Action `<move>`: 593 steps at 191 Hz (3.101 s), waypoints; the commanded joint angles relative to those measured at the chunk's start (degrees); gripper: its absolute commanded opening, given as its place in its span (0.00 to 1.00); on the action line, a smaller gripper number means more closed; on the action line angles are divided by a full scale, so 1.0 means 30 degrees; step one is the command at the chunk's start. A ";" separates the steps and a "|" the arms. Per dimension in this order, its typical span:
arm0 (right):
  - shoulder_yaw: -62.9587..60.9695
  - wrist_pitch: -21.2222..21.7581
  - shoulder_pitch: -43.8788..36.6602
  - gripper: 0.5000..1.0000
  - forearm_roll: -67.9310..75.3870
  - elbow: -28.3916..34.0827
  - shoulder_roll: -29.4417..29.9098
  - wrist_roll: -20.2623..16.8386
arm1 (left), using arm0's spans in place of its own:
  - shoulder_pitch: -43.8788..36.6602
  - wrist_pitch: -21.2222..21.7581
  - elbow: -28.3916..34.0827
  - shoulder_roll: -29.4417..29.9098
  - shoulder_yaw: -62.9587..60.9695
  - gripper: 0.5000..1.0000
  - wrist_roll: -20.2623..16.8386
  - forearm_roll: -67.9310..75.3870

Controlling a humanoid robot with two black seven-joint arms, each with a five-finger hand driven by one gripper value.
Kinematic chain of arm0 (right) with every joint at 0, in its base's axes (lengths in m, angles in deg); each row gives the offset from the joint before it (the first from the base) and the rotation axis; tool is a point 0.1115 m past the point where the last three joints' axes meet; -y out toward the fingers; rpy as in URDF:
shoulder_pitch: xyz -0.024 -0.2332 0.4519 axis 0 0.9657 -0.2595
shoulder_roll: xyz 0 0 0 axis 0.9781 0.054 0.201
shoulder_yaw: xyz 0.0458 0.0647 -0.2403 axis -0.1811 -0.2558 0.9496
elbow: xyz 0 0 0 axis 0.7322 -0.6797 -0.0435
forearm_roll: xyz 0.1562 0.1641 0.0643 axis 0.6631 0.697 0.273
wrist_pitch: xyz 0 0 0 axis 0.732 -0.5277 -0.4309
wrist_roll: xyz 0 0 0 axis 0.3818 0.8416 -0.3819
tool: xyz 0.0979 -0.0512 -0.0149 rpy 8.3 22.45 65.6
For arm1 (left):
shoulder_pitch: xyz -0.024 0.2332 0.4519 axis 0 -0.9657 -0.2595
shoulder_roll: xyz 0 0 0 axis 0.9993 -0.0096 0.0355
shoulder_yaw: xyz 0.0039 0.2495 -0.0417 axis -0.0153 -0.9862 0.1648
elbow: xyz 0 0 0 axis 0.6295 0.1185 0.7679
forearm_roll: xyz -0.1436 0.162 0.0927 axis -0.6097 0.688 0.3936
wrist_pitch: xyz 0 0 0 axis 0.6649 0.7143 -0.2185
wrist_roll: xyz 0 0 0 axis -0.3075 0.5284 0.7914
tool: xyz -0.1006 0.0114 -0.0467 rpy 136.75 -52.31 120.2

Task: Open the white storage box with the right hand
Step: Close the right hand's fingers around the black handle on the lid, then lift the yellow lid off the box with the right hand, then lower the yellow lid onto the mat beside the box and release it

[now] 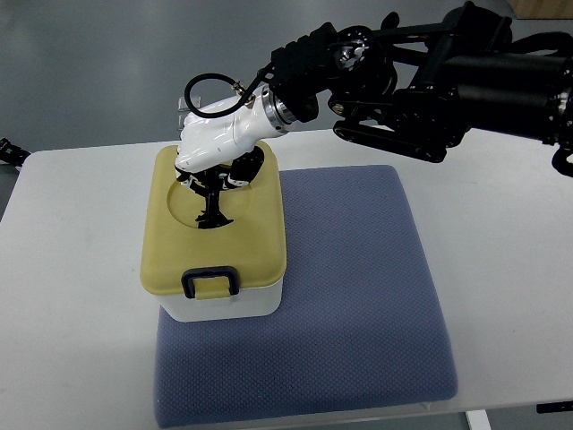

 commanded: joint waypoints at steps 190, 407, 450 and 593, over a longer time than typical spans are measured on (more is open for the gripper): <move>-0.1223 -0.0278 -0.1812 0.00 0.0315 0.1694 -0.6475 0.0237 | -0.0001 0.0000 -0.0001 0.0000 0.0000 1.00 -0.0004 0.0000; -0.1516 -0.3559 0.5659 0.00 -0.0212 0.4947 -1.3273 0.0237 | -0.0001 0.0000 0.0000 0.0000 0.0000 1.00 -0.0004 0.0000; -0.1516 -0.3999 0.6801 0.00 -0.0212 0.4449 -1.2336 0.0237 | -0.0001 0.0000 0.0000 0.0000 0.0000 1.00 -0.0004 0.0000; -0.1545 -0.6664 0.8735 0.86 0.0227 0.4039 -1.0930 0.0237 | -0.0001 0.0000 0.0000 0.0000 0.0000 1.00 -0.0004 0.0000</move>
